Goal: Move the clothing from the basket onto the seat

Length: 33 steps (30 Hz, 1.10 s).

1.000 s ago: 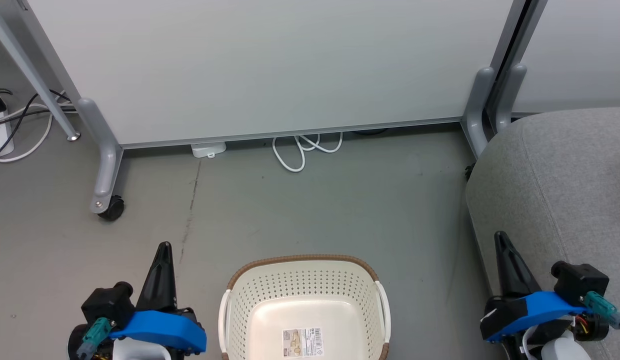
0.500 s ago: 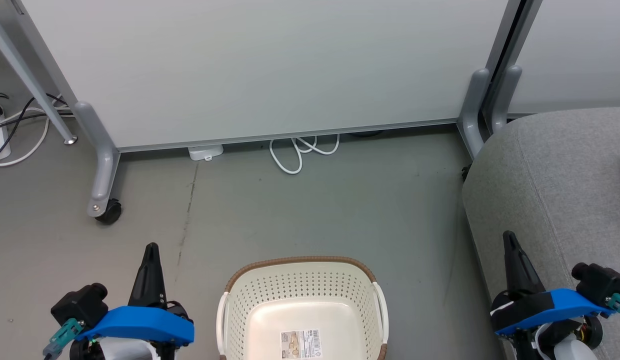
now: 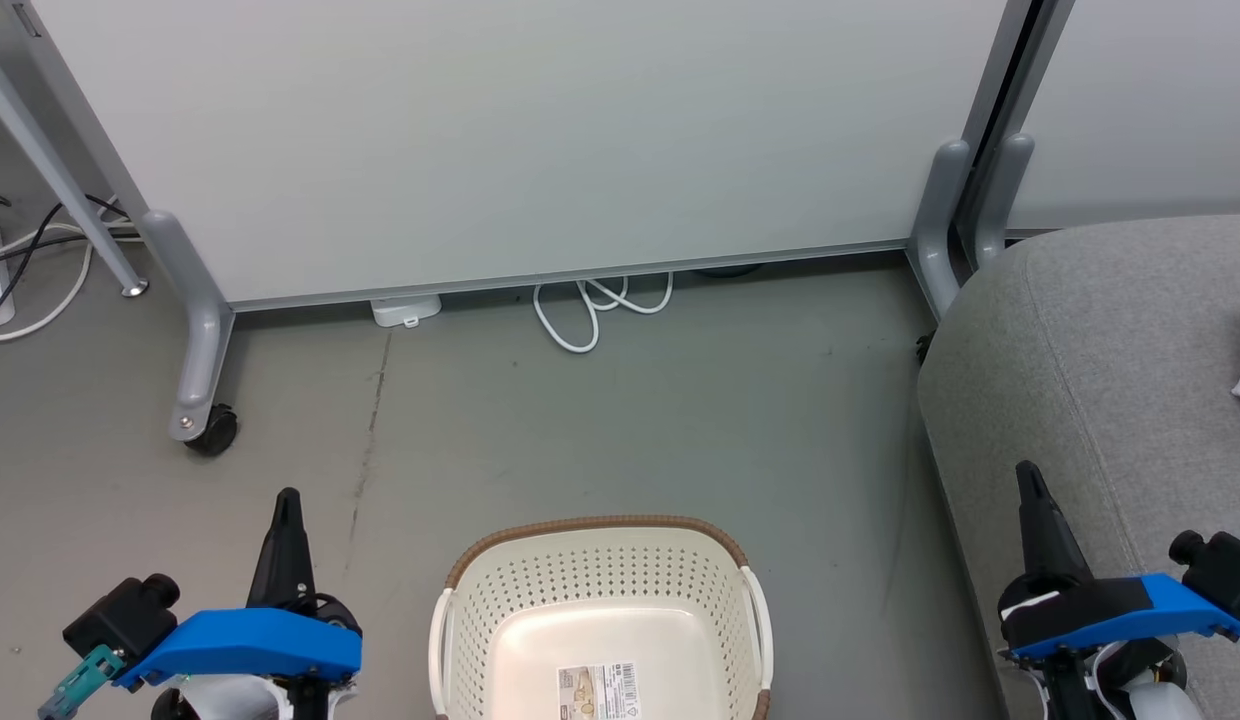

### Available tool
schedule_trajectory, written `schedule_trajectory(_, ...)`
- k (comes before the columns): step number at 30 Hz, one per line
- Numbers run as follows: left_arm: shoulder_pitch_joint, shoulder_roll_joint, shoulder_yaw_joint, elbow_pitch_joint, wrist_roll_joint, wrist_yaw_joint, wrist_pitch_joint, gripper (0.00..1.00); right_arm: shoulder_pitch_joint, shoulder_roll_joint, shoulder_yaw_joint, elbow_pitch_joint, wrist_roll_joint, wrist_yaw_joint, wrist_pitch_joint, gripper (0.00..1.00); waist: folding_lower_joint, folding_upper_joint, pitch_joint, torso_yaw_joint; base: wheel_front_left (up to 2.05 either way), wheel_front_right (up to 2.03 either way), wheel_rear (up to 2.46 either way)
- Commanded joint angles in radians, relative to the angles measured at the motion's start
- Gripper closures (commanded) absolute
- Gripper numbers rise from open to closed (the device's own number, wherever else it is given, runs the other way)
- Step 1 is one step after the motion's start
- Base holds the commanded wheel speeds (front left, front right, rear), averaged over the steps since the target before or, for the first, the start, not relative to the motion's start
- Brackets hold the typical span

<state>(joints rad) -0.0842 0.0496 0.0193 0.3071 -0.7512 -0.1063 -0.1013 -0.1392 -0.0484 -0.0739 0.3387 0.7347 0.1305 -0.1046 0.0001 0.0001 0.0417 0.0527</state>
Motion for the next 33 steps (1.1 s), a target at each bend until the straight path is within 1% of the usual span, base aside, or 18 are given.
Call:
schedule_trajectory(1, -0.023, 0.001, 0.008, -0.019, -0.037, -0.005, 0.008, 1.00, -0.001, -0.003, -0.004, -0.019, 0.039, 0.000, 0.010, 1.00, 0.0000, -0.0001, -0.001, -0.001, 0.00, 0.00, 0.00)
schedule_trajectory(12, -0.026, 0.001, 0.025, -0.028, -0.193, -0.009, 0.048, 1.00, 0.006, -0.003, -0.011, -0.034, 0.197, 0.000, 0.050, 1.00, -0.0001, -0.0001, -0.006, -0.008, 0.00, 0.00, 0.00)
schedule_trajectory(33, -0.029, 0.001, 0.051, -0.041, -0.426, -0.016, 0.107, 1.00, 0.017, -0.003, -0.022, -0.057, 0.434, 0.000, 0.110, 1.00, -0.0001, -0.0001, -0.015, -0.020, 0.00, 0.00, 0.00)
